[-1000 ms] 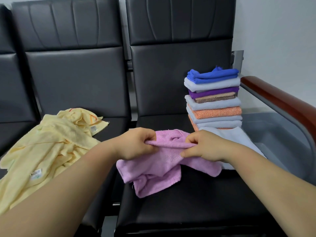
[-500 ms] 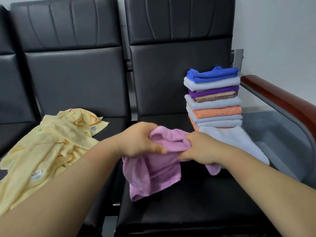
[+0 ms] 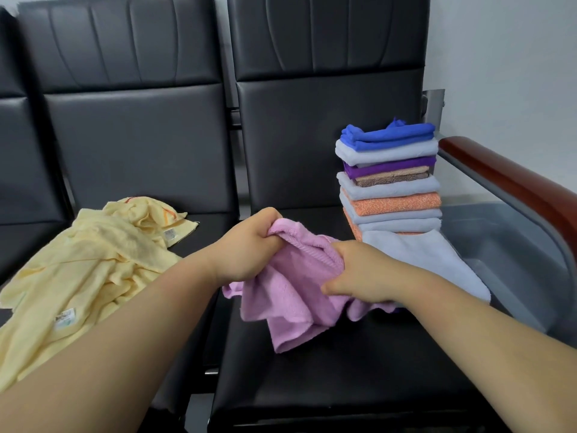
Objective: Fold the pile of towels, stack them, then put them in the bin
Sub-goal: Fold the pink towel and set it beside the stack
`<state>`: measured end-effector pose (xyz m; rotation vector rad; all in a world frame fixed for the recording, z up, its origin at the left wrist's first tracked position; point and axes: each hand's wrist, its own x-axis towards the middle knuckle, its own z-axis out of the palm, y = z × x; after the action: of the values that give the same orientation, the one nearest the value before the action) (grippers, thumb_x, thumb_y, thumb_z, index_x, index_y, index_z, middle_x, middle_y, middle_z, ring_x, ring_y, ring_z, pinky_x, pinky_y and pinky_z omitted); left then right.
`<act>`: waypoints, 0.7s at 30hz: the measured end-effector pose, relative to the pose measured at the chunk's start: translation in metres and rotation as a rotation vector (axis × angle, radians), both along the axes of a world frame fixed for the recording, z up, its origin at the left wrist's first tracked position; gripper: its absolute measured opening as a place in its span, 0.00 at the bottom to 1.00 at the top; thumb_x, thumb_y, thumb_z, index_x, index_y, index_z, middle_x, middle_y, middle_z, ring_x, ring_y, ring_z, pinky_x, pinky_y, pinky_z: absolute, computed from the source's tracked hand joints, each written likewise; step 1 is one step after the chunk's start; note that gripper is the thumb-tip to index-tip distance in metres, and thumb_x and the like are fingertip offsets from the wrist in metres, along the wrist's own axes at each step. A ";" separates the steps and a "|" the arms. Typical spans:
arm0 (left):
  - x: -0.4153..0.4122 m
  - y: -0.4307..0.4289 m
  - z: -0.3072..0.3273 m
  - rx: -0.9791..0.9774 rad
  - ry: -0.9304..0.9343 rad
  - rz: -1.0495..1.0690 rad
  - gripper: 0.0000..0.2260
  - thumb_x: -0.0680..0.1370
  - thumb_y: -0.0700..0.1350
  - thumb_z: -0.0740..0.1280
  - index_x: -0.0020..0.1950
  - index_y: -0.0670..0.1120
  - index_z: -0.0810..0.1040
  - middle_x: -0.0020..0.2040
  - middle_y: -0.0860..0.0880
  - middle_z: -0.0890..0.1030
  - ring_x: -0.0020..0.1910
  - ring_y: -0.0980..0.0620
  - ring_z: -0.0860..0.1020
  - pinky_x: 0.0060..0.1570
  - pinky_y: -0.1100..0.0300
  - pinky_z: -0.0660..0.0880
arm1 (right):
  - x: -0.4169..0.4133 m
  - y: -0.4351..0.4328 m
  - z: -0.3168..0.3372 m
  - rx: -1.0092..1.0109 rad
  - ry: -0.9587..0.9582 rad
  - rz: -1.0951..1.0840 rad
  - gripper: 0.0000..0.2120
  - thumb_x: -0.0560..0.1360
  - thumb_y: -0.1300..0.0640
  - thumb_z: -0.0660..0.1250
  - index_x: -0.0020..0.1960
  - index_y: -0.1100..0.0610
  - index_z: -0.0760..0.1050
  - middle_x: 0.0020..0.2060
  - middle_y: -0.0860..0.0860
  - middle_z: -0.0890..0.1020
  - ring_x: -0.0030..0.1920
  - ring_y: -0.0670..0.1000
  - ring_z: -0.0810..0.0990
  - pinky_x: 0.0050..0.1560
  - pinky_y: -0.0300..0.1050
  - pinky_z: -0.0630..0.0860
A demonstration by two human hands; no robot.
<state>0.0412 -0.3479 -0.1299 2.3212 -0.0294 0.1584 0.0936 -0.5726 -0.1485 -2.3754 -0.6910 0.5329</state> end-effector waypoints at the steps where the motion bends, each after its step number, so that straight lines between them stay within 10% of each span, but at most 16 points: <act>1: 0.000 -0.001 0.002 -0.021 -0.017 -0.023 0.03 0.78 0.45 0.69 0.47 0.51 0.75 0.39 0.57 0.79 0.40 0.57 0.75 0.43 0.57 0.74 | 0.000 -0.001 0.001 -0.063 -0.030 -0.004 0.14 0.74 0.52 0.72 0.58 0.53 0.75 0.33 0.54 0.80 0.22 0.49 0.75 0.19 0.38 0.66; 7: 0.001 0.004 -0.001 0.360 0.135 -0.161 0.10 0.71 0.48 0.78 0.41 0.46 0.79 0.38 0.48 0.82 0.34 0.57 0.75 0.41 0.54 0.77 | 0.005 -0.008 0.004 0.023 0.017 -0.047 0.10 0.75 0.55 0.73 0.47 0.61 0.77 0.27 0.56 0.81 0.24 0.52 0.77 0.23 0.41 0.67; 12: -0.001 0.011 -0.004 0.038 0.108 -0.157 0.08 0.79 0.43 0.71 0.46 0.41 0.74 0.34 0.56 0.75 0.34 0.59 0.73 0.37 0.62 0.72 | 0.004 -0.010 0.004 0.216 0.107 0.012 0.04 0.77 0.57 0.73 0.49 0.54 0.79 0.38 0.51 0.88 0.39 0.58 0.88 0.48 0.61 0.83; 16: 0.002 0.005 -0.004 -0.310 0.021 -0.059 0.10 0.77 0.49 0.69 0.45 0.45 0.72 0.39 0.52 0.75 0.40 0.54 0.73 0.41 0.54 0.70 | -0.002 -0.005 0.010 0.154 0.105 -0.013 0.08 0.76 0.55 0.73 0.52 0.52 0.75 0.33 0.54 0.86 0.32 0.62 0.86 0.26 0.45 0.72; 21: 0.003 -0.006 0.001 -0.403 -0.008 -0.074 0.10 0.71 0.45 0.78 0.41 0.50 0.77 0.37 0.53 0.81 0.38 0.55 0.78 0.38 0.57 0.75 | -0.003 -0.002 0.005 -0.087 0.095 -0.053 0.15 0.73 0.51 0.75 0.51 0.56 0.72 0.23 0.55 0.80 0.19 0.51 0.76 0.23 0.38 0.67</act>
<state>0.0444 -0.3541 -0.1288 1.9146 -0.0802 0.1226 0.0902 -0.5750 -0.1433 -2.4239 -0.5724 0.6603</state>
